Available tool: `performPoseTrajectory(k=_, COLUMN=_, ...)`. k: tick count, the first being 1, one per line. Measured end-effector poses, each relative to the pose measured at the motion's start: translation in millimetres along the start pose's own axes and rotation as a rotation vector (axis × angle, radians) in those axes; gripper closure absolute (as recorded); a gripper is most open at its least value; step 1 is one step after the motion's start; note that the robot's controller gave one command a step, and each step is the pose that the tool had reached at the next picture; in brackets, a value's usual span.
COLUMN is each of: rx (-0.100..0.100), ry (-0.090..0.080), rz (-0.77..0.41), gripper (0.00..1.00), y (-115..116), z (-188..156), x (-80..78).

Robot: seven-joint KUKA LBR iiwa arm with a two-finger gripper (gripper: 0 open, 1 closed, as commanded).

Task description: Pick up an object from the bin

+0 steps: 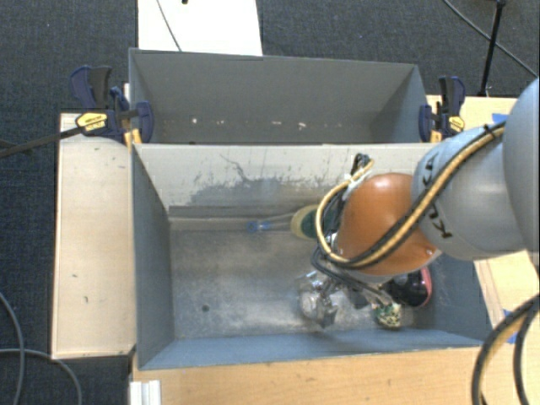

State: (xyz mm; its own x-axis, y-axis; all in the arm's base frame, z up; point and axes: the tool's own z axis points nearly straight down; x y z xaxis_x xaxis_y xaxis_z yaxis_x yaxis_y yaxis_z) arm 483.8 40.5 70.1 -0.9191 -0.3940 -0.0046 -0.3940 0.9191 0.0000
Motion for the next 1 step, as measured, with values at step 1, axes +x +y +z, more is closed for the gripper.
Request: performPoseTrajectory(k=1, rx=0.005, ry=-0.007, rz=-0.006, gripper=1.00, y=-29.9, z=-163.4, x=-19.3)
